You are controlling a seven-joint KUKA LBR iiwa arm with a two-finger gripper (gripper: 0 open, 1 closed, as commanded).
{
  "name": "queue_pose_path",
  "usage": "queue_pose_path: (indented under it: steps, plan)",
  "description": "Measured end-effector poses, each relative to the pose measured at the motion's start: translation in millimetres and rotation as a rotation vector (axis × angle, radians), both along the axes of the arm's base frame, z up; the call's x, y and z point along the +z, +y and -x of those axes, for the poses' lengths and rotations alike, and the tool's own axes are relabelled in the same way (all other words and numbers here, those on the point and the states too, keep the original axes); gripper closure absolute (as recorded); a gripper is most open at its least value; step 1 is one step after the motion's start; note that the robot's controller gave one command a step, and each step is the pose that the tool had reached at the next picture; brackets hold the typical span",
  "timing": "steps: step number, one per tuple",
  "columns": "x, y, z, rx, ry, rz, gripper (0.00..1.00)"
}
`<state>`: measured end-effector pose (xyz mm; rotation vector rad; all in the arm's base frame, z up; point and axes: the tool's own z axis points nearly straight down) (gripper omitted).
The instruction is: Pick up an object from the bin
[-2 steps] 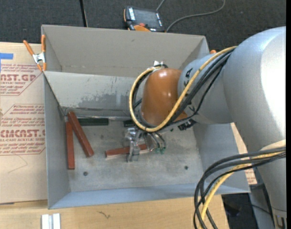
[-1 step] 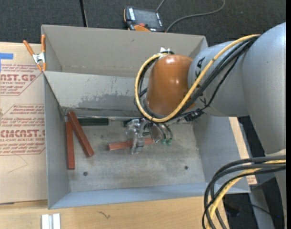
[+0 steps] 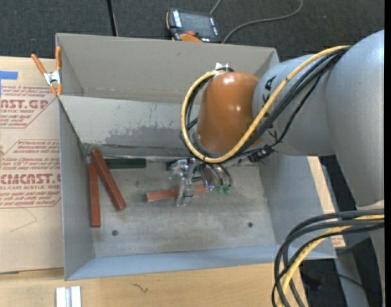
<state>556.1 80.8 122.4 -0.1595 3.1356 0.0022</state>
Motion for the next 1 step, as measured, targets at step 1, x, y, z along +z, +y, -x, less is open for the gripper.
queue_pose_path:
  steps: [1]
  plan:
    - [23.9,0.7,-0.7,0.0,-0.002,0.0,1.0]
